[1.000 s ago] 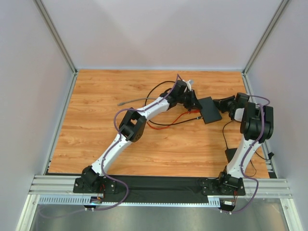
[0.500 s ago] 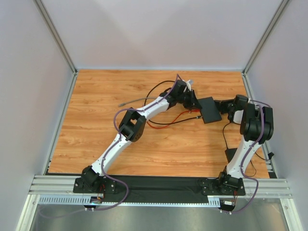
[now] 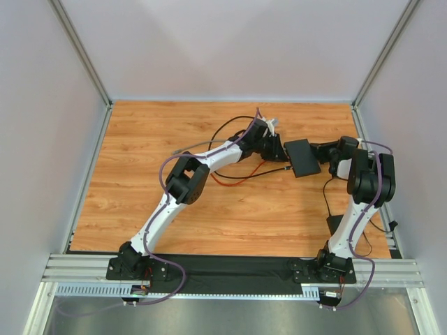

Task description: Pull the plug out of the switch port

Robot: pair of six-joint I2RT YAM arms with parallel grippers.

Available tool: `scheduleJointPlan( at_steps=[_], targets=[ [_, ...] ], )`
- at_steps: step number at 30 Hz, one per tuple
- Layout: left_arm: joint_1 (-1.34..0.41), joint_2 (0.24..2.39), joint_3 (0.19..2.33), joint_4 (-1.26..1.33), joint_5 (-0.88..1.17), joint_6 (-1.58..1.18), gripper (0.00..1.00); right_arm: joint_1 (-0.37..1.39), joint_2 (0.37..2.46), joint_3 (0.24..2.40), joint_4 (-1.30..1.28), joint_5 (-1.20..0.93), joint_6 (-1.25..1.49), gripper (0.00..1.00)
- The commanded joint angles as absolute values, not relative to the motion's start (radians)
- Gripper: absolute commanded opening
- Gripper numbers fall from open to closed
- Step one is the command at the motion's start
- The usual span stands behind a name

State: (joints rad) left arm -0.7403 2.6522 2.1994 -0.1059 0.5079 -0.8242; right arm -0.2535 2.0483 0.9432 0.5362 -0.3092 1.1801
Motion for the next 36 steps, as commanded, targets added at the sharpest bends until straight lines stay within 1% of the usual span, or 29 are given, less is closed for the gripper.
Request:
scheduleJointPlan(
  at_steps=[1,7,9,10,12,13,14,18,20,24,26,30,31,32,36],
  targets=[
    [-0.739,2.546,2.175,-0.071,0.433,-0.680,0.35,-0.244,2.043,0.927,0.563,-0.339,1.109,0.00],
    [-0.758,2.549,2.172,0.023,0.482,-0.678,0.38,-0.247,2.052,0.925,0.590,-0.377,1.104,0.01],
    [-0.765,2.546,2.175,0.028,0.471,-0.654,0.41,-0.247,2.062,0.927,0.604,-0.390,1.111,0.03],
    [-0.772,2.545,2.177,0.043,0.471,-0.649,0.44,-0.248,2.063,0.923,0.606,-0.394,1.112,0.04],
    [-0.776,2.551,2.189,0.072,0.477,-0.646,0.47,-0.249,2.060,0.920,0.604,-0.396,1.111,0.09],
    [-0.779,2.556,2.195,0.109,0.479,-0.650,0.51,-0.250,2.059,0.916,0.603,-0.400,1.111,0.10],
    [-0.779,2.571,2.197,0.133,0.485,-0.658,0.52,-0.250,2.056,0.910,0.603,-0.403,1.108,0.14],
    [-0.784,2.631,2.224,0.283,0.514,-0.741,0.55,-0.253,2.039,0.891,0.603,-0.416,1.092,0.25],
    [-0.787,2.681,2.288,0.262,0.523,-0.762,0.55,-0.259,2.037,0.891,0.601,-0.420,1.086,0.29],
    [-0.785,2.753,2.361,0.225,0.538,-0.847,0.51,-0.285,2.051,0.896,0.614,-0.434,1.104,0.27],
    [-0.785,2.776,2.375,0.213,0.538,-0.896,0.47,-0.293,2.063,0.903,0.630,-0.448,1.111,0.22],
    [-0.782,2.775,2.381,0.138,0.525,-0.928,0.43,-0.293,2.080,0.920,0.615,-0.462,1.103,0.16],
    [-0.779,2.776,2.382,0.123,0.526,-0.954,0.38,-0.291,2.092,0.933,0.621,-0.468,1.104,0.13],
    [-0.775,2.780,2.381,0.120,0.537,-0.969,0.36,-0.293,2.098,0.940,0.624,-0.478,1.106,0.11],
    [-0.749,2.813,2.390,0.127,0.575,-1.067,0.29,-0.291,2.123,0.963,0.637,-0.523,1.106,0.10]
  ],
)
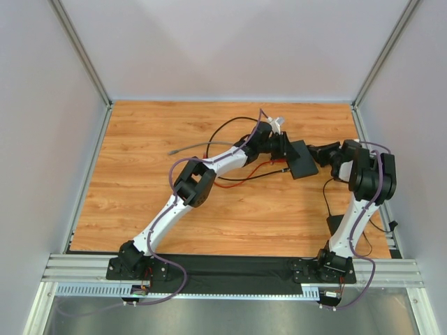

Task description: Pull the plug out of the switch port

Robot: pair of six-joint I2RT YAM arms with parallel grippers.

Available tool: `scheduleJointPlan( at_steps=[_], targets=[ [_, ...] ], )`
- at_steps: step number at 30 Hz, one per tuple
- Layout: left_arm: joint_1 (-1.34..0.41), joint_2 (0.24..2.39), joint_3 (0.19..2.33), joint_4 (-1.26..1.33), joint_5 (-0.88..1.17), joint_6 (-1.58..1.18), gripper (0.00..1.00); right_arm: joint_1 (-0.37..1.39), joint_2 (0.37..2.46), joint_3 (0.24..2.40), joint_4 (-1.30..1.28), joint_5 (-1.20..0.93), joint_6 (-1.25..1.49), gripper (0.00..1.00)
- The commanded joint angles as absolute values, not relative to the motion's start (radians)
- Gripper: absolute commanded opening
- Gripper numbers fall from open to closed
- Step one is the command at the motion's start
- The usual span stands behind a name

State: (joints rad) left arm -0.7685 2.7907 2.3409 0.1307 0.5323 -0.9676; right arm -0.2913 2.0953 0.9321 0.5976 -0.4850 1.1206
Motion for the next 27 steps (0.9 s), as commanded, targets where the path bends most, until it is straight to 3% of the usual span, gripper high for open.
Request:
scheduleJointPlan(
  at_steps=[1,6,27],
  targets=[
    [-0.746,2.829,2.394,0.121,0.583,-1.081,0.28,-0.293,2.122,0.962,0.662,-0.529,1.109,0.13],
    [-0.739,2.833,2.375,0.127,0.612,-1.118,0.25,-0.291,2.094,0.924,0.658,-0.493,1.111,0.23],
    [-0.733,2.823,2.418,-0.049,0.620,-1.063,0.26,-0.276,2.149,1.049,0.558,-0.503,1.117,0.22]
  ],
)
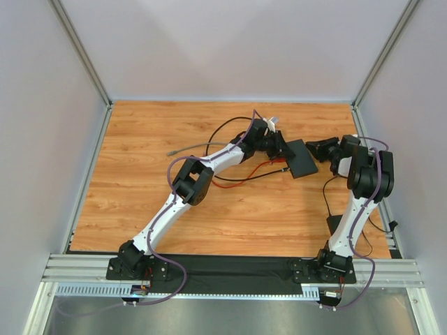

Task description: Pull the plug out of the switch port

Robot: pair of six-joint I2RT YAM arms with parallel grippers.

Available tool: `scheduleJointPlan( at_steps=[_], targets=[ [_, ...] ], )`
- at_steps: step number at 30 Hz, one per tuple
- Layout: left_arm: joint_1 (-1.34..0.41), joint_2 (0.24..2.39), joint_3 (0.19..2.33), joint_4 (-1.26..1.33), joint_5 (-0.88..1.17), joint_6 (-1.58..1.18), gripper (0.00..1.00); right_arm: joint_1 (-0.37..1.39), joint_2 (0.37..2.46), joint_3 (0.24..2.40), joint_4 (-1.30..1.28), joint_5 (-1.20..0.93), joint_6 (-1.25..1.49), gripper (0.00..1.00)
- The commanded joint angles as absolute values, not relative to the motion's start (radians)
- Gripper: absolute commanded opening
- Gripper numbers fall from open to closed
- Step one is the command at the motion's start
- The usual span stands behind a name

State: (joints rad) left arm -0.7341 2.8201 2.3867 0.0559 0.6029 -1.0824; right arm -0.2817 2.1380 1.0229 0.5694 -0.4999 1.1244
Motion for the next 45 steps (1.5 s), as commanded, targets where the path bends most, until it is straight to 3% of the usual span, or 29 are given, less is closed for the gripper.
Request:
scheduleJointPlan(
  at_steps=[1,5,9,17,25,31,34,39,45],
  targets=[
    [-0.732,2.824,2.421,-0.052,0.623,-1.063,0.26,-0.276,2.149,1.049,0.558,-0.500,1.120,0.22],
    [-0.733,2.816,2.419,-0.078,0.620,-1.058,0.26,-0.273,2.164,1.068,0.546,-0.496,1.124,0.19],
    [-0.729,2.824,2.421,-0.103,0.618,-1.097,0.27,-0.272,2.175,1.072,0.528,-0.469,1.137,0.01],
    [-0.707,2.853,2.428,-0.118,0.635,-1.175,0.27,-0.270,2.142,1.126,0.420,-0.402,1.120,0.00],
    [-0.701,2.847,2.436,-0.149,0.604,-1.141,0.26,-0.235,2.103,1.026,0.591,-0.310,1.115,0.00],
    [-0.712,2.774,2.413,-0.224,0.503,-0.941,0.27,-0.232,2.151,1.013,0.641,-0.416,1.143,0.00],
    [-0.727,2.734,2.411,-0.259,0.434,-0.778,0.33,-0.229,2.131,0.979,0.670,-0.445,1.135,0.00],
    [-0.752,2.685,2.391,-0.221,0.407,-0.576,0.35,-0.229,2.092,0.948,0.632,-0.468,1.101,0.00],
    [-0.785,2.596,2.303,-0.205,0.377,-0.352,0.47,-0.225,2.062,0.873,0.693,-0.506,1.144,0.00]
  ],
)
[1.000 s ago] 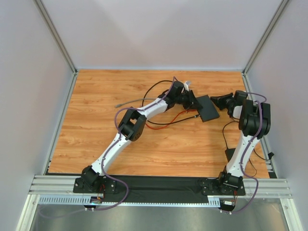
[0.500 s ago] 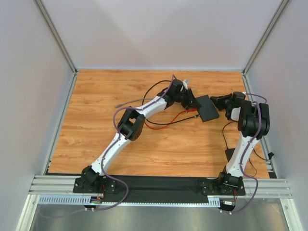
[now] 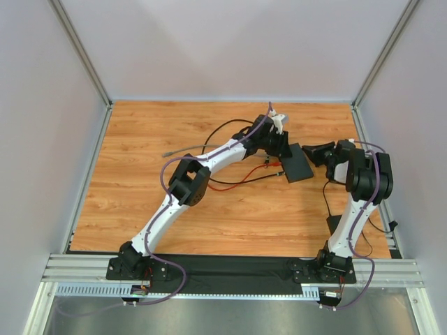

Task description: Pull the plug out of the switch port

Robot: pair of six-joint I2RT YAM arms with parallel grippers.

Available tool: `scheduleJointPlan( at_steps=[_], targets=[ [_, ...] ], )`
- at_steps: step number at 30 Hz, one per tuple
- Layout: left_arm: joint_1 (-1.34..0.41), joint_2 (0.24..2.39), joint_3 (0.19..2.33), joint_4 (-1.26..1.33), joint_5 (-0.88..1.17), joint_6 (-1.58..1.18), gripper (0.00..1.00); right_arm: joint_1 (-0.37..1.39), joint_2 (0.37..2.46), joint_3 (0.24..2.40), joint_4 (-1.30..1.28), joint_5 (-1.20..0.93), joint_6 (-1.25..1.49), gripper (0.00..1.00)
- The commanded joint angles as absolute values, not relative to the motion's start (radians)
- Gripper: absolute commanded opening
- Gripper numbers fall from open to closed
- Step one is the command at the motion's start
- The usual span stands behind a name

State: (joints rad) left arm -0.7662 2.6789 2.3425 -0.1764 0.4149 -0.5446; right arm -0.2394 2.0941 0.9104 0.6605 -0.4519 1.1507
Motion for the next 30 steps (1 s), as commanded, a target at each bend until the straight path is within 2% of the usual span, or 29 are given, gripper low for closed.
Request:
scheduleJointPlan(
  at_steps=[1,4,9,16,30],
  targets=[
    [-0.788,2.573,2.289,-0.212,0.376,-0.295,0.49,-0.225,2.063,0.861,0.722,-0.520,1.156,0.00],
    [-0.805,2.543,2.255,-0.262,0.377,-0.214,0.52,-0.222,2.059,0.841,0.752,-0.534,1.190,0.00],
    [-0.833,2.517,2.264,-0.366,0.256,-0.085,0.51,-0.222,2.036,0.848,0.712,-0.529,1.145,0.00],
    [-0.891,2.539,2.284,-0.380,0.109,0.041,0.51,-0.218,2.028,0.859,0.701,-0.522,1.131,0.00],
    [-0.913,2.600,2.410,-0.479,0.112,0.060,0.52,-0.203,1.990,0.802,0.732,-0.535,1.161,0.00]
  ],
)
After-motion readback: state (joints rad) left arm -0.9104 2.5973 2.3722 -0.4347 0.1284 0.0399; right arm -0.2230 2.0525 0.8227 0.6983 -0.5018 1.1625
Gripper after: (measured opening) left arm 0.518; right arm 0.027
